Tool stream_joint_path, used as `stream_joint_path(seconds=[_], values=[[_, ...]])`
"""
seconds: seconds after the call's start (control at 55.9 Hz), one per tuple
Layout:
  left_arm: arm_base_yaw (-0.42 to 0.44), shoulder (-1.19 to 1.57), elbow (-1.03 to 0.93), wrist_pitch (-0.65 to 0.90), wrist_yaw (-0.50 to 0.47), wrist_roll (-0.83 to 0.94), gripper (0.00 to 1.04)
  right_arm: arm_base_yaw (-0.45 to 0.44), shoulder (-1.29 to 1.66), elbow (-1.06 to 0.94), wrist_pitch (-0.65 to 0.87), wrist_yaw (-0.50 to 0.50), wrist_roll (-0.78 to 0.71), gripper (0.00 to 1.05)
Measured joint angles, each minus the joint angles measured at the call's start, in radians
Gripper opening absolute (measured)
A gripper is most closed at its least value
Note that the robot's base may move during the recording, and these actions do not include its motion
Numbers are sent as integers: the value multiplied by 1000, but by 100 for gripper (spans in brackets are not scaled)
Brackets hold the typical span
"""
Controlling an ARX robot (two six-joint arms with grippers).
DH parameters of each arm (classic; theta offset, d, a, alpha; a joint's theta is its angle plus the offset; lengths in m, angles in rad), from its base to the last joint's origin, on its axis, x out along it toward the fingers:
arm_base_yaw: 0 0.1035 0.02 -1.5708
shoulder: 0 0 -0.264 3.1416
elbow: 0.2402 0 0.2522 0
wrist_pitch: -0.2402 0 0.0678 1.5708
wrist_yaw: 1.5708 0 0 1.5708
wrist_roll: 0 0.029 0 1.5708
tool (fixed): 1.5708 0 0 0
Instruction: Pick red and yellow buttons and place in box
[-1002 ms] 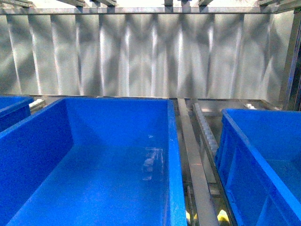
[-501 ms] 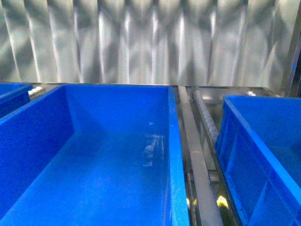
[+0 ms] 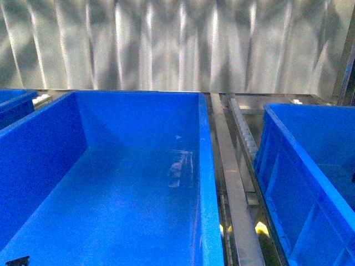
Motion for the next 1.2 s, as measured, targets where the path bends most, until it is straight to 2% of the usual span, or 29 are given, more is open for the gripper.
stream_joint_path(seconds=[0.232, 0.644, 0.858, 0.876, 0.93, 0.948, 0.966, 1.019, 1.109, 1.198], values=[[0, 0, 0, 0, 0, 0, 97, -2, -55, -31, 5, 19, 6, 99], [0, 0, 0, 0, 0, 0, 97, 66, -351, -182, -30, 31, 60, 98], [0, 0, 0, 0, 0, 0, 97, 161, -587, -311, -86, 58, 109, 98], [0, 0, 0, 0, 0, 0, 97, 171, -611, -327, -84, 48, 109, 98], [0, 0, 0, 0, 0, 0, 97, 176, -676, -414, 73, -124, 27, 90], [0, 0, 0, 0, 0, 0, 97, 179, -690, -434, 110, -143, 17, 88], [0, 0, 0, 0, 0, 0, 97, 190, -718, -475, 179, -221, -36, 85], [0, 0, 0, 0, 0, 0, 97, 232, -797, -574, 308, -308, -131, 76], [0, 0, 0, 0, 0, 0, 97, 278, -937, -707, 356, -366, -251, 62], [0, 0, 0, 0, -1, 0, 97, 283, -1062, -807, 319, -359, -299, 48]])
